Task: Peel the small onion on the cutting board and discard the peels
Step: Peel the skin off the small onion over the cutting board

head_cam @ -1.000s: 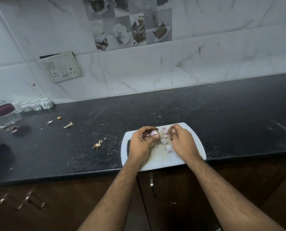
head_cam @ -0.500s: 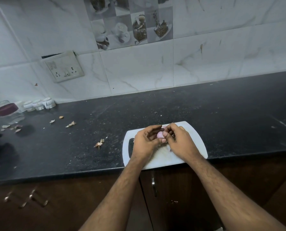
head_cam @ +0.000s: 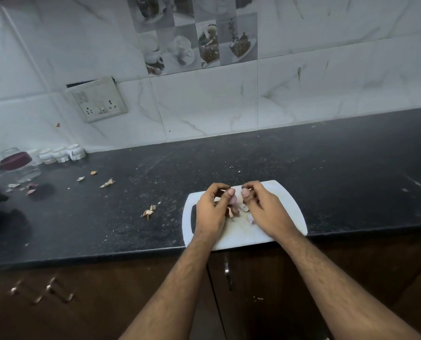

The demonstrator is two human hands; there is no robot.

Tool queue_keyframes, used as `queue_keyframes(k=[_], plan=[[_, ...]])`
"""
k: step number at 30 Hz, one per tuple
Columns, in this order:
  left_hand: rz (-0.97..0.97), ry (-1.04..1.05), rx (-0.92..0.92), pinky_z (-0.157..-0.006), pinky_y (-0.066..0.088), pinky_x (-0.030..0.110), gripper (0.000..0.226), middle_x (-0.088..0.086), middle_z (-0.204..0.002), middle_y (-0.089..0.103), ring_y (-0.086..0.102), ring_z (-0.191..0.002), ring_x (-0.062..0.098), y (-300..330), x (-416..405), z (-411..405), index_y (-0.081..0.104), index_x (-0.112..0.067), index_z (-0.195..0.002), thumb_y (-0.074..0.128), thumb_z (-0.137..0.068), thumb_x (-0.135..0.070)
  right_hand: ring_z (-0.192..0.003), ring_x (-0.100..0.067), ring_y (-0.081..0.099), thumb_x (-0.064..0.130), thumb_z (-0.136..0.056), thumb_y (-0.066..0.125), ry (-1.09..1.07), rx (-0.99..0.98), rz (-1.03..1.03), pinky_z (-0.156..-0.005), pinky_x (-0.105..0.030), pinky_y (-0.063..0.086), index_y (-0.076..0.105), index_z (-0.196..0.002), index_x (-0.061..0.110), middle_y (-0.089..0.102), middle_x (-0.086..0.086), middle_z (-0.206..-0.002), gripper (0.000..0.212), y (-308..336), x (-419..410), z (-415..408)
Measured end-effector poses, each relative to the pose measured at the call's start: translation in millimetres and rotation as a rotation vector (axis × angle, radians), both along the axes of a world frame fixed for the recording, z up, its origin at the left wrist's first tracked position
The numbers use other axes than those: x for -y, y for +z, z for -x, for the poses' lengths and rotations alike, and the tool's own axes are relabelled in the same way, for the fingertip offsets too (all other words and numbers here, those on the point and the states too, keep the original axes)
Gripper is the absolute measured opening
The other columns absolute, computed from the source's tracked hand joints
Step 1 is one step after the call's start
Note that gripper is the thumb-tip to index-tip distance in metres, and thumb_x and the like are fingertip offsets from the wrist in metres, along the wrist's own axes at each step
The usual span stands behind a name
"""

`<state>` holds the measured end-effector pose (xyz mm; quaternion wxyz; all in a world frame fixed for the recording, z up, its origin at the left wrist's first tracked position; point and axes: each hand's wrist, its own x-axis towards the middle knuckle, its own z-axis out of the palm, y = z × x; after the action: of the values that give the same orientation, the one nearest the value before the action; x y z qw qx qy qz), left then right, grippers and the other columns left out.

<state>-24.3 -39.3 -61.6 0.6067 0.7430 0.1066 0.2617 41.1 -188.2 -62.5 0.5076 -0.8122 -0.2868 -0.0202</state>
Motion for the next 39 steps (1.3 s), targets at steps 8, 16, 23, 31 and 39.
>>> queue_keyframes(k=[8,16,23,31,39], plan=[[0.037,-0.092,-0.083,-0.104,0.057,0.043,0.039,0.004,-0.123,0.074,0.071,-0.117,0.018,-3,2,-4,0.069,-0.019,-0.128,0.050,-0.104,-0.042,-0.086,-0.003,0.060,0.043,-0.092,0.070,0.046,0.119,0.001,-0.079,-0.027,0.053,0.061,-0.113,0.035,0.064,0.015,-0.099,0.025,-5,-3,-2],[0.095,-0.129,-0.068,-0.096,0.058,0.030,0.016,0.001,-0.112,0.075,0.074,-0.105,0.011,-3,1,-5,0.062,-0.018,-0.117,0.052,-0.108,-0.026,-0.080,-0.008,0.065,0.034,-0.104,0.052,-0.130,0.161,0.050,-0.074,-0.032,0.056,0.067,-0.097,0.026,0.068,0.011,-0.092,0.019,-6,-4,0],[0.138,-0.161,-0.050,-0.099,0.059,0.042,0.029,0.013,-0.103,0.080,0.077,-0.103,0.025,-5,2,-6,0.061,-0.011,-0.115,0.061,-0.102,-0.038,-0.064,-0.011,0.066,0.032,-0.092,0.074,-0.039,0.006,-0.014,-0.059,-0.035,0.061,0.064,-0.093,0.025,0.067,0.007,-0.082,0.012,2,-3,2],[0.022,-0.302,-0.068,-0.083,0.053,0.021,0.030,0.000,-0.102,0.074,0.068,-0.088,0.005,-2,3,-3,0.064,-0.019,-0.131,0.061,-0.104,-0.032,-0.064,-0.003,0.066,0.016,-0.099,0.066,0.063,-0.175,-0.236,-0.051,-0.019,0.053,0.069,-0.094,0.014,0.073,-0.006,-0.082,0.007,6,6,-3],[-0.098,-0.321,-0.118,-0.103,0.051,0.038,0.025,-0.006,-0.095,0.073,0.067,-0.096,0.009,-8,3,-9,0.066,-0.017,-0.116,0.058,-0.104,-0.038,-0.074,-0.002,0.063,0.025,-0.106,0.052,0.193,-0.220,-0.144,-0.065,-0.019,0.052,0.066,-0.095,0.021,0.071,0.004,-0.084,0.019,1,7,-12]])
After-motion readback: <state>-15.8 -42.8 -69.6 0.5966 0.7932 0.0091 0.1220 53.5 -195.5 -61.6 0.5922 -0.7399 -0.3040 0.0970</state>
